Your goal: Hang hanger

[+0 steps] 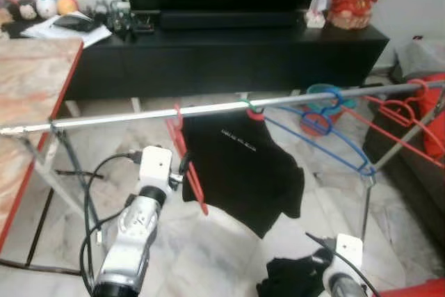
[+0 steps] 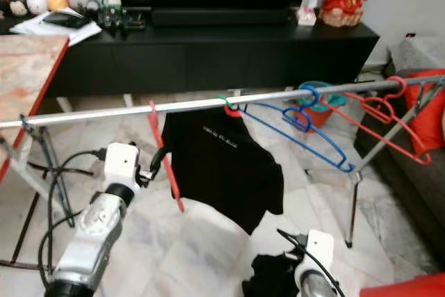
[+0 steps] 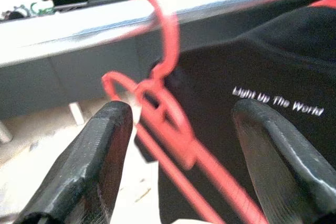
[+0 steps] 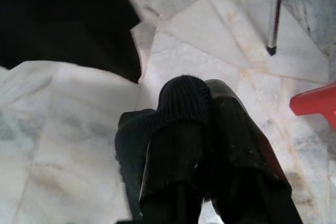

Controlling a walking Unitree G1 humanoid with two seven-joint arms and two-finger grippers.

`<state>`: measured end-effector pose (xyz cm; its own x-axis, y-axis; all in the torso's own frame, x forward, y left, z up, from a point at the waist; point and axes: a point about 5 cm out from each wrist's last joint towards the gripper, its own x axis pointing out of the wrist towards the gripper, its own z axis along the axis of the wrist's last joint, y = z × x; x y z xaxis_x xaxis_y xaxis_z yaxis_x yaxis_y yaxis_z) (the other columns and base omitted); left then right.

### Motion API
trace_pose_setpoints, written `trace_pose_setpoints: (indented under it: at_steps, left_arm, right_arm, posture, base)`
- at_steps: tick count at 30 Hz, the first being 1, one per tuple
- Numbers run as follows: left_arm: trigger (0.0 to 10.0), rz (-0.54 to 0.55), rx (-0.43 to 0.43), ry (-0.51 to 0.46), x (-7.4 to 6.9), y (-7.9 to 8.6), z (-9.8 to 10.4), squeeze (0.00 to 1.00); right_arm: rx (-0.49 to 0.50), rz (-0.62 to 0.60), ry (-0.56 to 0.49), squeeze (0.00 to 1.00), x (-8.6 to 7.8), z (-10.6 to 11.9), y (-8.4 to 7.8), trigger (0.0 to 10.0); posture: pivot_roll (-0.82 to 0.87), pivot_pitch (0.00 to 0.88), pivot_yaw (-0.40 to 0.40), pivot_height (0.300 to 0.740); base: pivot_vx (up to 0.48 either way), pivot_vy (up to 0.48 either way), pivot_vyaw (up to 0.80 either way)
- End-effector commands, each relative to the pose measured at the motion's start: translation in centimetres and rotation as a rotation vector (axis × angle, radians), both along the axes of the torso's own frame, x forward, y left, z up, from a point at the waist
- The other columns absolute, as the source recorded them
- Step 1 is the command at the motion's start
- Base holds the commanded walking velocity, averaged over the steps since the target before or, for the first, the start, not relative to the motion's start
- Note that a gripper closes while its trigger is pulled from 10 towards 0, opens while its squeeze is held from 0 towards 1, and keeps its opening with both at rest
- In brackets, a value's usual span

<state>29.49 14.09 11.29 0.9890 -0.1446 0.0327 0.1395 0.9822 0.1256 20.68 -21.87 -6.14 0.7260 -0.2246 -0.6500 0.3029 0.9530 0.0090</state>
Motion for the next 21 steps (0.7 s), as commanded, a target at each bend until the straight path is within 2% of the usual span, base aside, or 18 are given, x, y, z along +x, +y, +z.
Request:
trace_pose_setpoints:
  at_steps: [1, 8, 16, 21]
  left_arm:
    - [10.0, -0.017, -0.008, -0.006, 0.1, -0.6, 0.1, 0.00]
    - [10.0, -0.018, -0.004, 0.001, -0.1, -0.6, -0.1, 0.00]
    - [10.0, -0.052, 0.058, 0.087, -0.2, -1.0, -0.9, 0.00]
    - [10.0, -0.052, 0.073, 0.099, 0.1, -1.2, -1.0, 0.00]
  right_arm:
    - [-0.010, -0.013, -0.017, 0.00, 0.3, 0.3, -0.6, 10.0]
    - [-0.009, -0.011, -0.017, 0.00, 0.3, 0.4, -0.7, 10.0]
    - [-0.006, -0.011, -0.019, 0.00, 0.3, 0.4, -0.7, 10.0]
    - [-0.005, -0.009, -0.020, 0.00, 0.4, 0.4, -0.7, 10.0]
  posture:
    - [0.02, 0.000, -0.065, 0.740]
    - [0.02, 0.000, -0.069, 0.740]
    - [0.02, 0.000, -0.071, 0.740]
    - [0.02, 0.000, -0.073, 0.740]
  base:
    - [0.330, 0.000, 0.00]
    - [0.046, 0.000, 0.00]
    - [0.000, 0.000, 0.00]
    - [0.000, 0.000, 0.00]
